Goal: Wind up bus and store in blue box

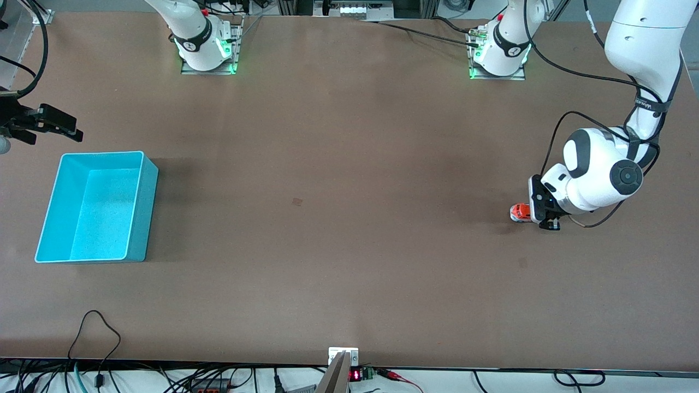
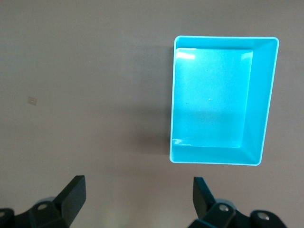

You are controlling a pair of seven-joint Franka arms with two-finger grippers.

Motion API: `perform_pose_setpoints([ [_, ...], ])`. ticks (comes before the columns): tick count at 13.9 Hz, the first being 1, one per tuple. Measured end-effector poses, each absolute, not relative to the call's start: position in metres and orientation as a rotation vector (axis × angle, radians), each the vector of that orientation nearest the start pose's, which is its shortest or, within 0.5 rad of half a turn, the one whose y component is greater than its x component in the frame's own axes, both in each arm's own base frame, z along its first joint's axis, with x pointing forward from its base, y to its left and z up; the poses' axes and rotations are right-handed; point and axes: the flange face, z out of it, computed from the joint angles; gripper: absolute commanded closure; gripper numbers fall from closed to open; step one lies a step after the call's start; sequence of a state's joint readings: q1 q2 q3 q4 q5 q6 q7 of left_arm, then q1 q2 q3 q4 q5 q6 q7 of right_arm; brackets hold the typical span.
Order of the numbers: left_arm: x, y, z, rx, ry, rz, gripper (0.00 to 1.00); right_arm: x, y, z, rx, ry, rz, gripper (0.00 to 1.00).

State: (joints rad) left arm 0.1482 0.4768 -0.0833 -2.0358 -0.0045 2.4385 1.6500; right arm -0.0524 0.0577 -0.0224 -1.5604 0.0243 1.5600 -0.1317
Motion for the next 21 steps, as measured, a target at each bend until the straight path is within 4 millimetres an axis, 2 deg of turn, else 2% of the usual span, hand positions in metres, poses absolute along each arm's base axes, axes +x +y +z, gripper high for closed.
perform_pose_setpoints([
  [2, 0.590, 0.040, 0.202, -2.279, 2.279, 0.026, 0.66, 0.568, -0.040, 0.596, -3.110, -0.088, 0.086, 0.00],
  [6, 0.590, 0.058, 0.201, -2.298, 2.259, 0.022, 0.69, 0.568, -0.040, 0.596, -3.110, -0.088, 0.086, 0.00],
  [16, 0.589, 0.137, 0.201, -2.255, 2.301, 0.007, 0.69, 0.568, -0.038, 0.596, -3.110, -0.092, 0.086, 0.00],
  [19, 0.585, 0.167, 0.202, -2.218, 2.328, -0.006, 0.69, 0.568, -0.038, 0.596, -3.110, -0.092, 0.086, 0.00],
  [20, 0.584, 0.176, 0.202, -2.207, 2.336, -0.011, 0.68, 0.568, -0.038, 0.596, -3.110, -0.092, 0.086, 0.00],
  [21, 0.584, 0.183, 0.202, -2.202, 2.339, -0.014, 0.59, 0.568, -0.038, 0.596, -3.110, -0.092, 0.086, 0.00],
])
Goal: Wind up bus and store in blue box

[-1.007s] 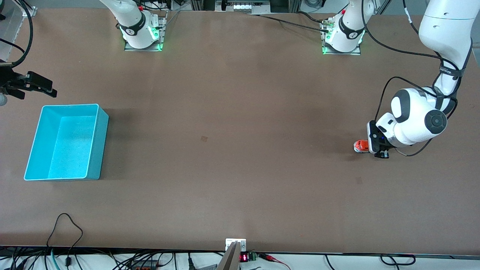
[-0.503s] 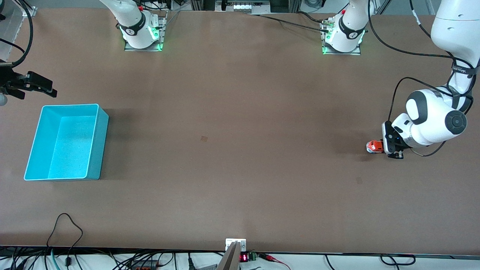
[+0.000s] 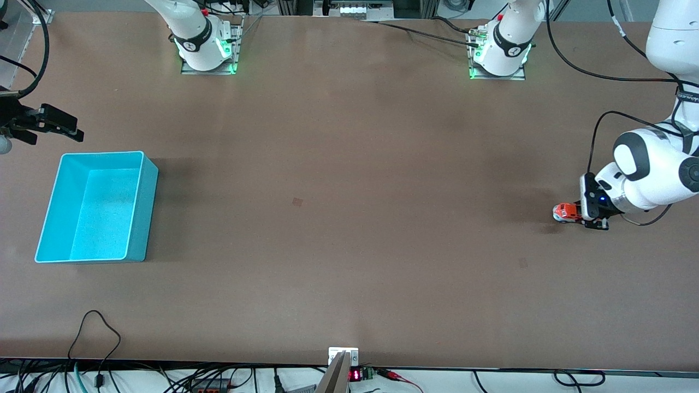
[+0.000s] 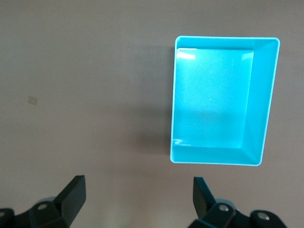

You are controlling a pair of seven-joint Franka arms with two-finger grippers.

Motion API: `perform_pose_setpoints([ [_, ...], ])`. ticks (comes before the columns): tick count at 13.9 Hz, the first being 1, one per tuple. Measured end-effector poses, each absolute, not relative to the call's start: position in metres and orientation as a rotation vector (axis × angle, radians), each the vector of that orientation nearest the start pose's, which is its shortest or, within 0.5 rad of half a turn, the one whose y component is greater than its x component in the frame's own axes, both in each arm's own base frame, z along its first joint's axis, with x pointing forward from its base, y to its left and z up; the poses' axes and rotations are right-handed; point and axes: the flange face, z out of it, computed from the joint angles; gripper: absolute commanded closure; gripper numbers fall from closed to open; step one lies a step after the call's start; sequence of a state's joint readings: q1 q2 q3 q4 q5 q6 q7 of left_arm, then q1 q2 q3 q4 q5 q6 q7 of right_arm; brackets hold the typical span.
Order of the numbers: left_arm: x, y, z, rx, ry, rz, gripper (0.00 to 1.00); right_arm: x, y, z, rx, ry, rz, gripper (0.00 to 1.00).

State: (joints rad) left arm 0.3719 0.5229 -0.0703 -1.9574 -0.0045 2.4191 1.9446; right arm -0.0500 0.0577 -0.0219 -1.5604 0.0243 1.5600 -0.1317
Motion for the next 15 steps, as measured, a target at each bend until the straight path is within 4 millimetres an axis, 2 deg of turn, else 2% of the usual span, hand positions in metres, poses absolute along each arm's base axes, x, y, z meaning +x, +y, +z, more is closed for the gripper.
perform_pose_setpoints([
  [1, 0.583, 0.187, 0.202, -2.200, 2.339, -0.016, 0.18, 0.568, -0.038, 0.596, -3.110, -0.093, 0.086, 0.00],
  [2, 0.583, 0.189, 0.202, -2.200, 2.339, -0.016, 0.00, 0.568, -0.038, 0.596, -3.110, -0.093, 0.086, 0.00],
  [5, 0.578, 0.186, 0.182, -2.239, 2.401, 0.031, 0.00, 0.568, -0.038, 0.596, -3.110, -0.093, 0.086, 0.00],
  [6, 0.582, 0.184, 0.185, -2.250, 2.437, 0.051, 0.00, 0.568, -0.038, 0.596, -3.110, -0.093, 0.086, 0.00],
  [8, 0.601, 0.176, 0.212, -2.243, 2.502, 0.078, 0.00, 0.568, -0.038, 0.596, -3.110, -0.093, 0.086, 0.00],
  [11, 0.626, 0.157, 0.275, -2.168, 2.568, 0.127, 0.00, 0.569, -0.037, 0.596, -3.110, -0.094, 0.086, 0.00],
  [13, 0.630, 0.144, 0.309, -2.146, 2.580, 0.148, 0.00, 0.569, -0.037, 0.596, -3.110, -0.094, 0.086, 0.00],
  [15, 0.627, 0.141, 0.326, -2.178, 2.548, 0.162, 0.00, 0.569, -0.037, 0.596, -3.110, -0.094, 0.086, 0.00],
])
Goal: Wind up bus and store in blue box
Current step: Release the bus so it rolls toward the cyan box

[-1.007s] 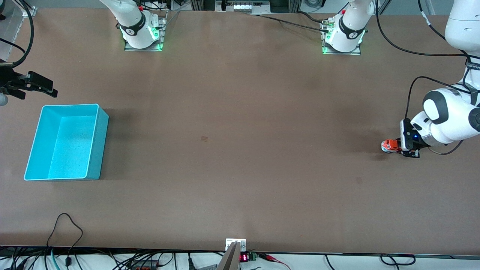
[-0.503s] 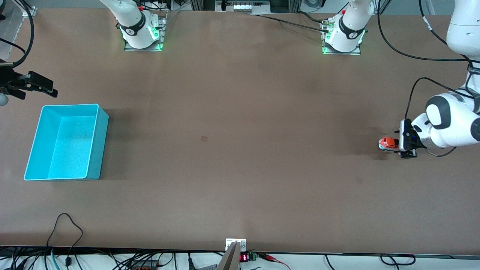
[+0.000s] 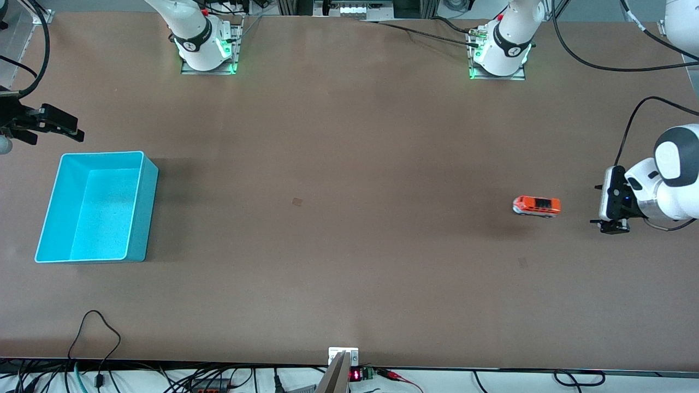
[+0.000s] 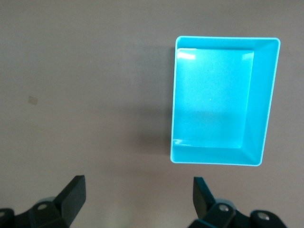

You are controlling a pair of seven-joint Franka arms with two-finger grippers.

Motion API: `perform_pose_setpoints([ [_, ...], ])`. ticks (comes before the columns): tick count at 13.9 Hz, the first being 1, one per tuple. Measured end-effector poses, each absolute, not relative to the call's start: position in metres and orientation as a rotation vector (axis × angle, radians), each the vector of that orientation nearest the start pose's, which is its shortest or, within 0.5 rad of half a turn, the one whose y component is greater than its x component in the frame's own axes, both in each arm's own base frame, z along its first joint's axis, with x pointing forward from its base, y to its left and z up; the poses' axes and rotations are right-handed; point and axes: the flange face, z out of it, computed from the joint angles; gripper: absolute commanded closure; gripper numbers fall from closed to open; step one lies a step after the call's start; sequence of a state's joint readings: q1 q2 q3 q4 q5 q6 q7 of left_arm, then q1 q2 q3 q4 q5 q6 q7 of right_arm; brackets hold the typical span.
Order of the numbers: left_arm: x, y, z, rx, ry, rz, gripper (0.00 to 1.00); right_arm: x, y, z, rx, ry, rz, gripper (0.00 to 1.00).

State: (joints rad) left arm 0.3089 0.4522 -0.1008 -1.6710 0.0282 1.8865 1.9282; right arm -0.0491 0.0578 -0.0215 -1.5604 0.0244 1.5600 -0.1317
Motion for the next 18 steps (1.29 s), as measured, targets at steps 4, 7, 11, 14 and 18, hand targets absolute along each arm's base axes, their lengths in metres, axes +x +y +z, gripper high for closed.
perform_pose_setpoints([
  [4, 0.628, 0.123, 0.340, -2.259, 2.468, 0.186, 0.00, 0.569, -0.037, 0.596, -3.110, -0.094, 0.087, 0.00],
  [7, 0.631, 0.094, 0.360, -2.341, 2.390, 0.230, 0.00, 0.570, -0.037, 0.593, -3.109, -0.094, 0.095, 0.00],
  [11, 0.635, 0.071, 0.371, -2.411, 2.298, 0.249, 0.00, 0.575, -0.037, 0.581, -3.106, -0.094, 0.128, 0.00],
  [14, 0.637, 0.070, 0.376, -2.444, 2.255, 0.251, 0.00, 0.581, -0.038, 0.564, -3.102, -0.094, 0.175, 0.00],
  [18, 0.642, 0.072, 0.392, -2.473, 2.206, 0.239, 0.00, 0.587, -0.038, 0.549, -3.097, -0.096, 0.217, 0.00],
])
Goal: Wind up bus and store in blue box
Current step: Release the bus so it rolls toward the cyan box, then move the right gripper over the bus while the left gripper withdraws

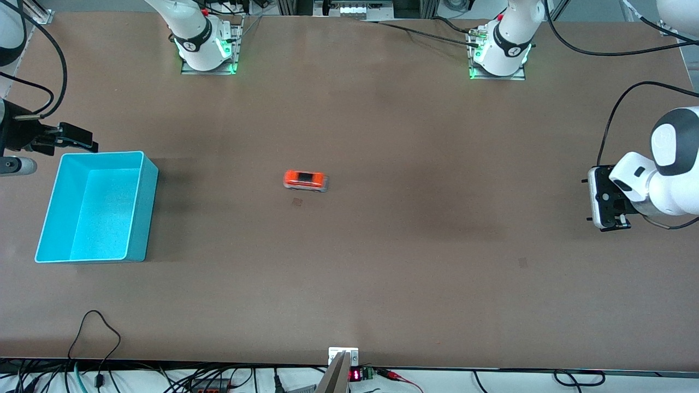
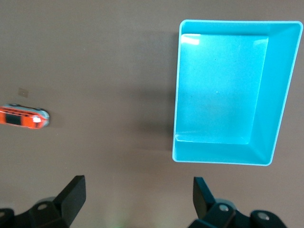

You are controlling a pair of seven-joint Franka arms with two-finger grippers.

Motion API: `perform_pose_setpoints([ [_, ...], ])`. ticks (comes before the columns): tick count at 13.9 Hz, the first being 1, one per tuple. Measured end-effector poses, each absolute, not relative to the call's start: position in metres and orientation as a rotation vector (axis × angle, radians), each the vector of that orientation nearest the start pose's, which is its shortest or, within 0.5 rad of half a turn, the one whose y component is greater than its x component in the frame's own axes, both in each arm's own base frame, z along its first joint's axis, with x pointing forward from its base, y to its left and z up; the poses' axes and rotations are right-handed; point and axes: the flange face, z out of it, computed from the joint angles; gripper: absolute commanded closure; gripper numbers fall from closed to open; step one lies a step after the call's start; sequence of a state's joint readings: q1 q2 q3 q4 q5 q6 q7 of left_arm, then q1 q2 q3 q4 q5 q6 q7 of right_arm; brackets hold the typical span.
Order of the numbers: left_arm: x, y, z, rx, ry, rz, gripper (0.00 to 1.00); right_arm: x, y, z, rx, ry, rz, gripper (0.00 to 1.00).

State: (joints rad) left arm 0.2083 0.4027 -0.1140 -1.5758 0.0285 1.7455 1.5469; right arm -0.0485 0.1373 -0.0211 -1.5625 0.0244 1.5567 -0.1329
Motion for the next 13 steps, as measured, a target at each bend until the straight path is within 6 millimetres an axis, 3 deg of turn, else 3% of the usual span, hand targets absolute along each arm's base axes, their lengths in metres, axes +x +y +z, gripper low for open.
perform_pose_setpoints([
  [13, 0.642, 0.079, 0.395, -2.573, 2.076, 0.257, 0.00, 0.592, -0.036, 0.535, -3.091, -0.100, 0.255, 0.00],
])
